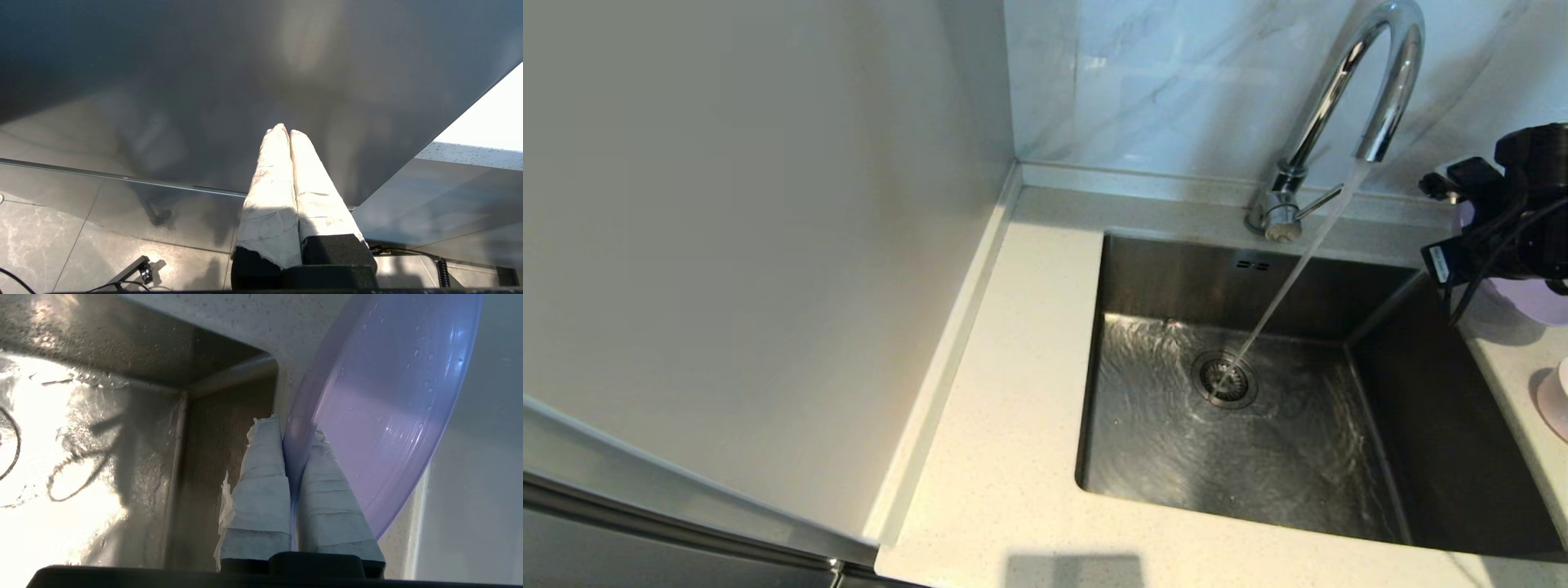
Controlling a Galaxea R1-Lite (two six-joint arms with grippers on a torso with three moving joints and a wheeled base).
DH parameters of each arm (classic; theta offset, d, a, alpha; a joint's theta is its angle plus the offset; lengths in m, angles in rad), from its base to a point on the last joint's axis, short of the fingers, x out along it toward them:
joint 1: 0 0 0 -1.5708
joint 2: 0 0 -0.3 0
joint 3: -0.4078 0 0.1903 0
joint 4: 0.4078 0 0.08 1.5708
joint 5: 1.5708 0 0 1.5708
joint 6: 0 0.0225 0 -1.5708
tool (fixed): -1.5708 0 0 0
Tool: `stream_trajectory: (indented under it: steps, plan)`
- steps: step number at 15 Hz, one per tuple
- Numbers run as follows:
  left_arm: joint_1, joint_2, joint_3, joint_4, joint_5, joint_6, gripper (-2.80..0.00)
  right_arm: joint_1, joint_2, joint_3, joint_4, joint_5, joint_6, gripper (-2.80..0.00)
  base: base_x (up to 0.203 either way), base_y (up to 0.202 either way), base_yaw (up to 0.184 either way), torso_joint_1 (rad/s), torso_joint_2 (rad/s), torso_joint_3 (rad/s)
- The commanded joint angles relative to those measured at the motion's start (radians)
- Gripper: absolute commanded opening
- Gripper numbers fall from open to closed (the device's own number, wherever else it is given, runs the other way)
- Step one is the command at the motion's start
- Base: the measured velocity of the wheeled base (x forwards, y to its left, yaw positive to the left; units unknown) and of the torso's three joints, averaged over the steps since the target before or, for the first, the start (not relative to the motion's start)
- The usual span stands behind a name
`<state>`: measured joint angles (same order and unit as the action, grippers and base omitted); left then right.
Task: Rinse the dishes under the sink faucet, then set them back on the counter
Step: Place the plate on the table
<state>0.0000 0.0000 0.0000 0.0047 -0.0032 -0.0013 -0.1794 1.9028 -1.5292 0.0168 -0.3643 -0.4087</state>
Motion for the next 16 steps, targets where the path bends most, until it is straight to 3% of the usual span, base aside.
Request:
stream_trajectory:
  steps: [1, 16]
  plan:
    - [0.0, 0.0, 0.0, 0.0, 0.0, 0.0, -2.8, -0.002, 0.06, -0.046, 0.0, -0.013, -0.002, -2.8, 0.0, 0.0, 0.0, 0.0, 0.0, 0.0]
    - [0.0, 0.0, 0.0, 0.0, 0.0, 0.0, -2.8, -0.051, 0.194, -0.198, 0.003, -0.059, -0.009, -2.8, 0.0, 0.0, 0.0, 0.0, 0.0, 0.0]
